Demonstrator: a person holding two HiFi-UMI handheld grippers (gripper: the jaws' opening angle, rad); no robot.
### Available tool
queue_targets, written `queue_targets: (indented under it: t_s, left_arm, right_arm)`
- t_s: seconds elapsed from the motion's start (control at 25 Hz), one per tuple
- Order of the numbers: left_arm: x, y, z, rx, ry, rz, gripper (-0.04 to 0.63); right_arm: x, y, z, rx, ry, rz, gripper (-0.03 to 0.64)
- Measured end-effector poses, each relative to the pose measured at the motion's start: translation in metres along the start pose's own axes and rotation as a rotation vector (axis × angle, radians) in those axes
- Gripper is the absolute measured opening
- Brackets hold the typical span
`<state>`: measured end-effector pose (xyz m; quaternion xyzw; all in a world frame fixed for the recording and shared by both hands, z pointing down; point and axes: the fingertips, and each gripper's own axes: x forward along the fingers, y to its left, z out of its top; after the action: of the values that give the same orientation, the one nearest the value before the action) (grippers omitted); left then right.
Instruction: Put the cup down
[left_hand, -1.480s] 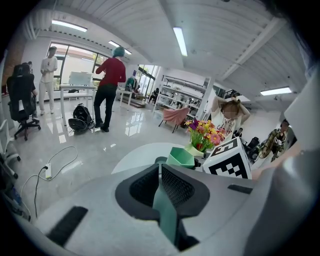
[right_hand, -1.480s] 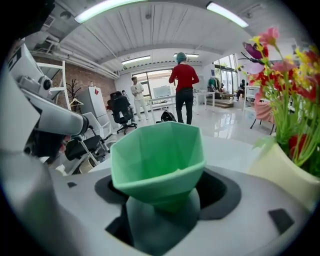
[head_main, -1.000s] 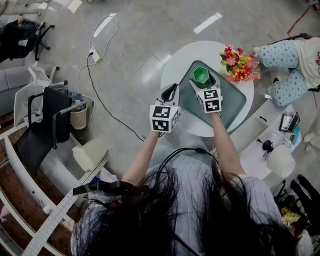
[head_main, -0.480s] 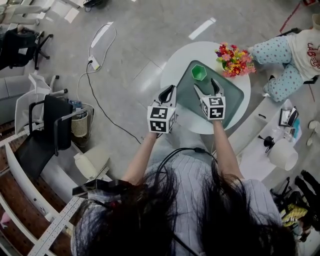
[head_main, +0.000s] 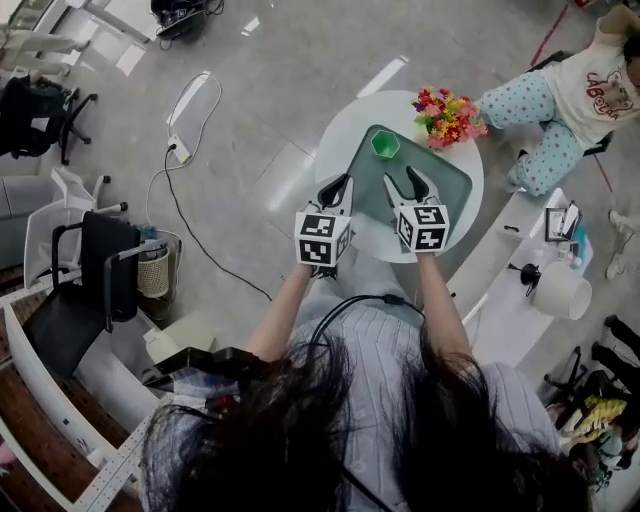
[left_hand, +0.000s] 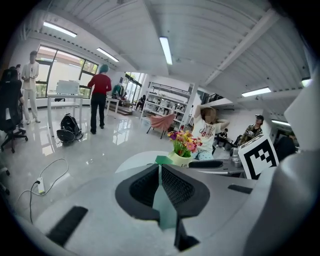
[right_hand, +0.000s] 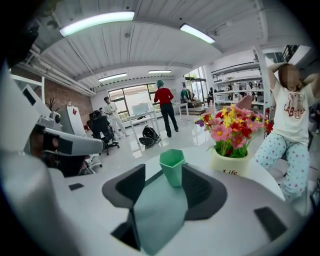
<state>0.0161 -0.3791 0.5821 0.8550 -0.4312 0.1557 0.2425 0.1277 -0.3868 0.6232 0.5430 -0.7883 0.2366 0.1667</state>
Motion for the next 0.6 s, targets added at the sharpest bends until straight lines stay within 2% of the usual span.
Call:
queue_targets:
  t_s: [0.28,0.6]
  left_arm:
    - [-0.021,-0.020,0.016,0.048,-0.039,-0.075,0.018]
    - [-0.052,-0.037,0.017,0.108,-0.064,-0.141,0.018]
  right_arm:
    - [-0.031,0.028,0.032,0.058,-0.097,0.011,0.181]
    - [-0.065,0.062,0.043,0.092,-0.175,0.000,0.109]
